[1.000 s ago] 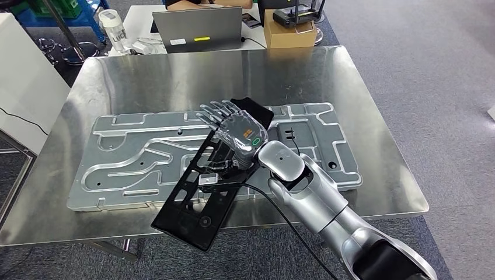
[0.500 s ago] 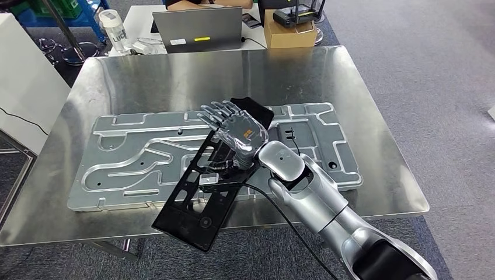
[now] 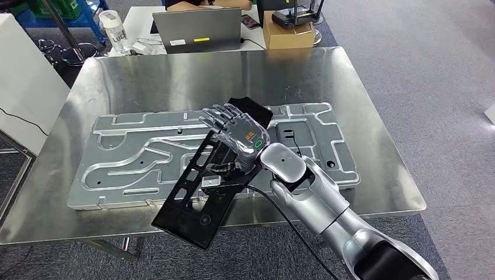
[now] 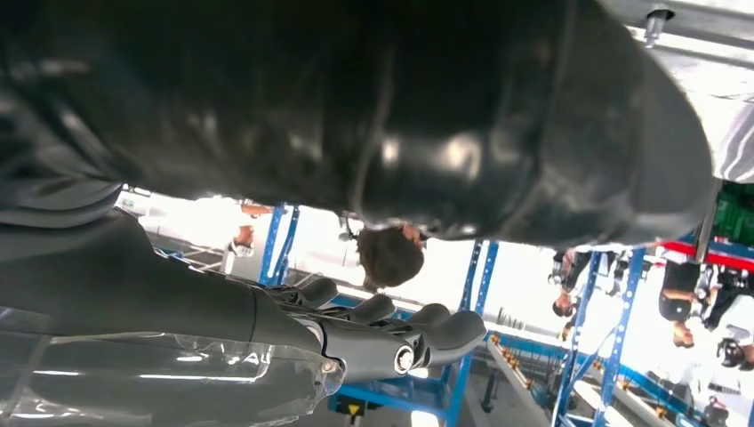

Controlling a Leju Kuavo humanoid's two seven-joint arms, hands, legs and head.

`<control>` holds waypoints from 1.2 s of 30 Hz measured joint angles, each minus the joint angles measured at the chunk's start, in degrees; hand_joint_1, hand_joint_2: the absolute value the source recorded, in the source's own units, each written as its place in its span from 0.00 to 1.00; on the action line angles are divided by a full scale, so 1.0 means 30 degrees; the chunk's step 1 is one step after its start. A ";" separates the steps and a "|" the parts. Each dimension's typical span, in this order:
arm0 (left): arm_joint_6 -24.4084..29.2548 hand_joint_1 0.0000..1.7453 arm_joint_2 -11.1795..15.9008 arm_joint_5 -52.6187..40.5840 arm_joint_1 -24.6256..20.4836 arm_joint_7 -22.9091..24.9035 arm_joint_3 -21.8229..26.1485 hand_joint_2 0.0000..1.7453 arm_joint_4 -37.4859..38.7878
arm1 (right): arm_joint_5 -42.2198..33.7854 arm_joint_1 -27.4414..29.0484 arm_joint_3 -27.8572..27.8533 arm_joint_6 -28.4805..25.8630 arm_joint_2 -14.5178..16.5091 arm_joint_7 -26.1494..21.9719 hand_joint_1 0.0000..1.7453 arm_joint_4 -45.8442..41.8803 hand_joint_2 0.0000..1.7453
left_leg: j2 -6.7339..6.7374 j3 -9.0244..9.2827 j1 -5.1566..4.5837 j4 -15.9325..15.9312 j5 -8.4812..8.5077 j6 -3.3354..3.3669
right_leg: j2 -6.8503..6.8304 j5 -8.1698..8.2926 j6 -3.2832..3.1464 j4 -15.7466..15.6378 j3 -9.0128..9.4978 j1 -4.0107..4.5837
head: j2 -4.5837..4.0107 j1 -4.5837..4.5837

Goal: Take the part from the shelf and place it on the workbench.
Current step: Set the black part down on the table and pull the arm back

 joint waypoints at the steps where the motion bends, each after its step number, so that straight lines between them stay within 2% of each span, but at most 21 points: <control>1: -0.0002 0.00 0.0004 -0.0011 -0.0009 0.0004 0.0000 0.00 -0.0002 | -0.0002 0.0028 -0.0004 -0.0042 -0.0020 -0.0007 0.00 -0.0031 0.00 | -0.0026 -0.0079 0.0030 0.0092 0.0022 -0.0164 | 0.0033 0.0344 -0.0029 -0.0881 0.0421 0.0018 | 0.0000 -0.0002; 3: -0.0002 0.00 0.0011 -0.0060 -0.0013 0.0007 0.0000 0.00 -0.0005 | -0.0002 0.0131 -0.0016 -0.0180 -0.0140 -0.0018 0.00 -0.0135 0.00 | -0.0092 -0.0197 0.0028 0.0163 0.0165 -0.0508 | 0.0124 0.0462 -0.0262 -0.1364 0.0532 0.0158 | 0.0000 -0.0005; 5: -0.0002 0.00 0.0007 -0.0111 0.0028 0.0024 0.0000 0.00 -0.0005 | 0.0000 0.0288 -0.0025 -0.0344 -0.0313 -0.0024 0.00 -0.0304 0.00 | -0.0107 -0.0272 0.0063 0.0133 0.0305 -0.0806 | 0.0123 0.0641 -0.0627 -0.1391 0.0321 0.0170 | 0.0000 -0.0007; 6: -0.0003 0.00 0.0005 -0.0124 0.0054 0.0031 0.0000 0.00 -0.0005 | 0.0002 0.0387 -0.0026 -0.0417 -0.0384 -0.0026 0.00 -0.0406 0.00 | -0.0092 -0.0393 0.0093 0.0265 0.0094 -0.0912 | 0.0104 0.0793 -0.0834 -0.1409 0.0193 0.0166 | 0.0000 -0.0011; 8: -0.0003 0.00 -0.0004 -0.0140 0.0082 0.0042 0.0000 0.00 -0.0005 | 0.0002 0.0586 -0.0026 -0.0544 -0.0523 -0.0027 0.00 -0.0603 0.00 | -0.0048 -0.0905 0.0144 0.1563 -0.1250 -0.1006 | 0.0047 0.1145 -0.1204 -0.1489 -0.0153 0.0152 | 0.0000 -0.0013; 10: -0.0002 0.00 -0.0004 -0.0144 0.0080 0.0046 -0.0004 0.00 -0.0005 | 0.0004 0.0792 -0.0025 -0.0606 -0.0655 -0.0027 0.00 -0.0710 0.00 | -0.0034 -0.1620 0.0106 0.4068 -0.3027 -0.1026 | 0.0020 0.1483 -0.1364 -0.1475 -0.0613 0.0275 | 0.0000 -0.0013; 11: -0.0002 0.00 0.0004 -0.0146 0.0075 0.0046 -0.0005 0.00 -0.0005 | 0.0004 0.0900 -0.0025 -0.0618 -0.0716 -0.0027 0.00 -0.0731 0.00 | -0.0032 -0.1777 0.0073 0.5104 -0.3490 -0.1005 | 0.0011 0.1660 -0.1398 -0.1461 -0.0857 0.0353 | 0.0000 -0.0015; 12: -0.0002 0.00 0.0009 -0.0155 0.0072 0.0046 -0.0007 0.00 -0.0005 | 0.0004 0.0998 -0.0027 -0.0621 -0.0781 -0.0027 0.00 -0.0745 0.00 | -0.0034 -0.1648 0.0022 0.5582 -0.3544 -0.0944 | 0.0003 0.1830 -0.1419 -0.1443 -0.1097 0.0431 | 0.0000 -0.0015; 14: -0.0002 0.00 0.0015 -0.0219 0.0060 0.0047 -0.0011 0.00 -0.0005 | -0.0004 0.1152 -0.0036 -0.0646 -0.0925 -0.0027 0.00 -0.0865 0.00 | -0.0040 -0.0357 -0.0115 0.4478 -0.2788 -0.0670 | 0.0004 0.2144 -0.1427 -0.1396 -0.1527 0.0576 | 0.0000 -0.0016; 17: -0.0006 0.00 0.0096 -0.0366 -0.0049 0.0060 -0.0044 0.00 -0.0018 | -0.0098 0.1457 -0.0183 -0.0925 -0.1327 -0.0051 0.00 -0.1363 0.00 | -0.0062 0.2329 -0.0412 0.0671 -0.2465 -0.0138 | -0.0033 0.2565 -0.1258 -0.1371 -0.1845 0.0669 | 0.0000 -0.0009; 18: -0.0007 0.00 0.0124 -0.0384 -0.0076 0.0064 -0.0053 0.00 -0.0022 | -0.0136 0.1615 -0.0249 -0.1062 -0.1494 -0.0071 0.00 -0.1515 0.00 | -0.0071 0.2701 -0.0496 0.0030 -0.2573 -0.0058 | -0.0067 0.2694 -0.1141 -0.1395 -0.1842 0.0639 | 0.0000 -0.0007; 21: -0.0011 0.00 0.0122 -0.0403 -0.0033 0.0075 -0.0064 0.00 -0.0016 | -0.0200 0.2070 -0.0373 -0.1335 -0.1984 -0.0149 0.00 -0.1783 0.00 | -0.0033 0.2626 -0.0539 -0.0290 -0.2191 0.0140 | -0.0090 0.3014 -0.0782 -0.1512 -0.1837 0.0558 | 0.0000 -0.0013; 23: -0.0015 0.00 0.0124 -0.0413 -0.0030 0.0086 -0.0071 0.00 -0.0013 | -0.0228 0.2317 -0.0494 -0.1403 -0.2322 -0.0178 0.00 -0.1953 0.00 | 0.0086 0.2328 -0.0428 -0.0453 -0.1708 0.0391 | -0.0062 0.2139 -0.0597 -0.0931 -0.2176 0.0529 | 0.0000 -0.0009; 25: -0.0022 0.00 0.0137 -0.0428 -0.0050 0.0089 -0.0078 0.00 -0.0013 | -0.0242 0.2543 -0.0646 -0.1432 -0.2585 -0.0191 0.00 -0.2089 0.00 | 0.0164 0.1814 -0.0412 -0.0467 -0.1248 0.0557 | -0.0062 0.0147 -0.0435 0.1085 -0.2823 0.0416 | 0.0000 -0.0006; 26: -0.0029 0.00 0.0140 -0.0434 -0.0046 0.0089 -0.0080 0.00 -0.0013 | -0.0246 0.2647 -0.0716 -0.1435 -0.2683 -0.0197 0.00 -0.2124 0.00 | 0.0177 0.1512 -0.0417 -0.0442 -0.1032 0.0575 | -0.0066 -0.0605 -0.0352 0.2296 -0.3083 0.0365 | 0.0000 -0.0009; 27: -0.0038 0.00 0.0142 -0.0441 -0.0040 0.0089 -0.0080 0.00 -0.0013 | -0.0248 0.2750 -0.0768 -0.1437 -0.2754 -0.0200 0.00 -0.2140 0.00 | 0.0184 0.1200 -0.0421 -0.0405 -0.0825 0.0551 | -0.0068 -0.0899 -0.0268 0.3235 -0.3158 0.0315 | 0.0000 -0.0009; 29: -0.0055 0.00 0.0138 -0.0466 -0.0037 0.0089 -0.0080 0.00 -0.0013 | -0.0248 0.2891 -0.0838 -0.1439 -0.2863 -0.0211 0.00 -0.2153 0.00 | 0.0200 0.0594 -0.0408 -0.0272 -0.0468 0.0459 | -0.0075 -0.0221 -0.0165 0.3332 -0.2428 0.0239 | 0.0000 -0.0011; 31: -0.0066 0.00 0.0138 -0.0508 -0.0052 0.0089 -0.0084 0.00 -0.0013 | -0.0244 0.2926 -0.0918 -0.1444 -0.2925 -0.0226 0.00 -0.2221 0.00 | 0.0205 0.0056 -0.0404 -0.0037 -0.0190 0.0311 | -0.0074 0.0454 -0.0181 0.1166 -0.0583 0.0189 | 0.0000 -0.0009; 33: -0.0076 0.00 0.0138 -0.0541 -0.0074 0.0089 -0.0087 0.00 -0.0013 | -0.0244 0.2919 -0.1020 -0.1461 -0.2949 -0.0251 0.00 -0.2376 0.00 | 0.0199 -0.0263 -0.0431 0.0162 0.0050 0.0089 | -0.0047 0.0178 -0.0371 -0.1068 0.0919 0.0265 | 0.0000 -0.0013; 34: -0.0080 0.00 0.0138 -0.0555 -0.0079 0.0089 -0.0087 0.00 -0.0013 | -0.0244 0.2918 -0.1062 -0.1472 -0.2960 -0.0262 0.00 -0.2439 0.00 | 0.0196 -0.0336 -0.0435 0.0184 0.0188 -0.0037 | -0.0037 -0.0036 -0.0503 -0.1601 0.1189 0.0340 | 0.0000 -0.0016; 36: -0.0080 0.00 0.0144 -0.0577 -0.0055 0.0089 -0.0087 0.00 -0.0013 | -0.0244 0.2938 -0.1111 -0.1490 -0.2980 -0.0279 0.00 -0.2475 0.00 | 0.0179 -0.0407 -0.0401 0.0178 0.0375 -0.0291 | -0.0086 0.0166 -0.0812 -0.1774 0.1087 0.0370 | 0.0000 -0.0015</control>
